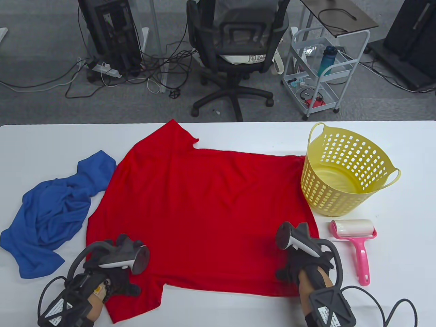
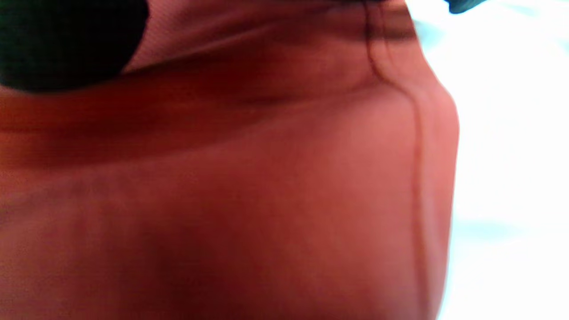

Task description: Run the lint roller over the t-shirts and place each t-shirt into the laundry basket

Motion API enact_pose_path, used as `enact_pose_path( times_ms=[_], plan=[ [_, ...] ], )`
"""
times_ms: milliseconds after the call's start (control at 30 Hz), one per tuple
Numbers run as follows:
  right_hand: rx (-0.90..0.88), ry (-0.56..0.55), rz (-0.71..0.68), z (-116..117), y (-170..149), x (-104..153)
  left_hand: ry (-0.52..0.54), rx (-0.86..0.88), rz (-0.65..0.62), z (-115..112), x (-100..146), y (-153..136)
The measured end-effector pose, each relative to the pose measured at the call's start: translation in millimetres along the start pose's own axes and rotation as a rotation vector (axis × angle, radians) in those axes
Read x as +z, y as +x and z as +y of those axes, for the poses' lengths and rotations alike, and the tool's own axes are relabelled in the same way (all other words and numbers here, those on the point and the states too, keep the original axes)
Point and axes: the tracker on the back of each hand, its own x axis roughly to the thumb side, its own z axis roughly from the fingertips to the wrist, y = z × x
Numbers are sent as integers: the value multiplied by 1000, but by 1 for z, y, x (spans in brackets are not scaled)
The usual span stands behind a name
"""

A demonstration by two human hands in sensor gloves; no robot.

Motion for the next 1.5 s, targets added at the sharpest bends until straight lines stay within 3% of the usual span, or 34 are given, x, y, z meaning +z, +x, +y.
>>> enact_pose_path(
  times_ms=[167, 233, 333, 433, 467, 533, 600, 633, 700, 767, 833, 933, 1033, 1167, 1300, 1400, 1500],
  plan=[
    [70, -38, 21, -1, 2, 11, 35, -108, -23, 11, 16, 21],
    [2, -116, 9, -13, -1, 20, 89, -68, -13, 19, 21, 16],
    [-221, -346, -31, -47, -27, 54, 289, 44, 113, 30, 30, -4],
    [-342, -609, 103, -60, -66, 80, 543, 150, 127, 36, 24, -17],
    [-369, -681, 175, -60, -80, 83, 568, 184, 89, 36, 17, -18],
    [-427, -761, 317, -55, -103, 80, 514, 261, 33, 32, 0, -15],
    [-446, -704, 393, -48, -120, 72, 436, 291, -10, 26, -14, -9],
    [-463, -621, 422, -42, -129, 65, 370, 280, -44, 22, -22, -4],
    [-505, -426, 459, -27, -143, 49, 169, 250, -110, 10, -35, 7],
    [-546, -312, 451, -15, -150, 35, 5, 262, -147, 1, -40, 10],
    [-524, -274, 493, -7, -152, 23, 39, 330, -177, -3, -40, 8],
    [-480, -194, 529, 0, -151, 10, -35, 307, -165, -7, -35, 8],
    [-422, -245, 561, -4, -149, 9, -21, 280, -135, -4, -30, 5],
    [-484, -305, 470, -21, -144, 29, 99, 318, -98, 3, -22, -7],
    [-481, -429, 372, -40, -127, 68, 331, 389, -41, 12, -23, -15],
    [-453, -539, 239, -52, -102, 93, 312, 386, -35, 11, -32, -13],
    [-502, -523, 20, -56, -64, 103, 194, 380, -53, 1, -46, -10]
  ],
)
